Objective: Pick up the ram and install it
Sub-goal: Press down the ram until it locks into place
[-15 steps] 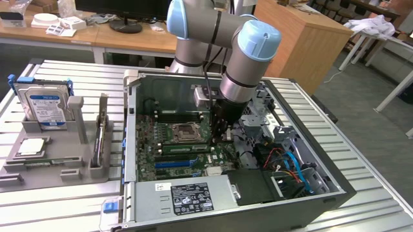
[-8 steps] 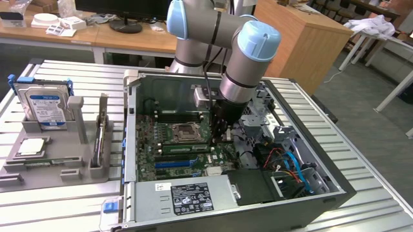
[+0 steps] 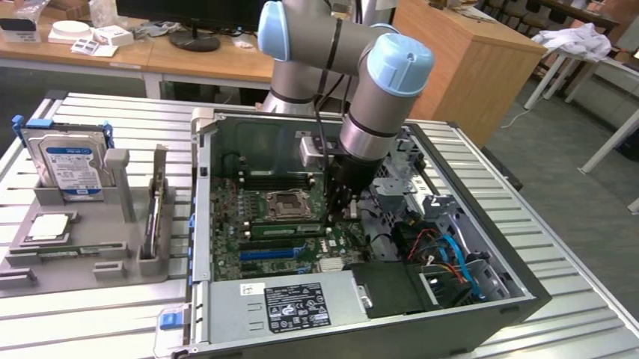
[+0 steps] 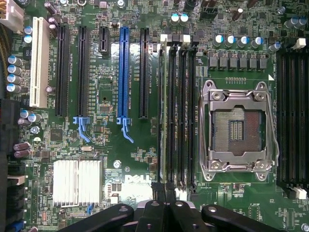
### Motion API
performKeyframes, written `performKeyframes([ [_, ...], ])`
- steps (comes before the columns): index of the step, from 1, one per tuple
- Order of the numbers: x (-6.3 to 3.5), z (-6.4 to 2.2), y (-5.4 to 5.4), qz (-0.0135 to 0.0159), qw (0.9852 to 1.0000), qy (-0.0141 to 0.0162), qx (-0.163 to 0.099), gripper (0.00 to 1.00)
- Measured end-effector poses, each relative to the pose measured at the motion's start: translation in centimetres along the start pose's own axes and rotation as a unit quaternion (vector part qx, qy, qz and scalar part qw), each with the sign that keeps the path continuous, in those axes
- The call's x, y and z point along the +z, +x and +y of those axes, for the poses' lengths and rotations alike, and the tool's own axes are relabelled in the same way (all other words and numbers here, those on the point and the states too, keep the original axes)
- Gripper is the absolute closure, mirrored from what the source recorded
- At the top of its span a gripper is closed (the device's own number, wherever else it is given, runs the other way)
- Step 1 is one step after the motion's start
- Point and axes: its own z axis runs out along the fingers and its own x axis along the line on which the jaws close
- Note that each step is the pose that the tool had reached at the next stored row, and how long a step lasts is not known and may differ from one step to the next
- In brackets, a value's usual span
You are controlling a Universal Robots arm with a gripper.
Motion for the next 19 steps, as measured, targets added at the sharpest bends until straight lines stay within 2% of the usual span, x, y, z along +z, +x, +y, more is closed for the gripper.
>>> performKeyframes([
  [19,0.16,-0.01,0.0,0.0,1.0,0.0,0.0,0.89],
])
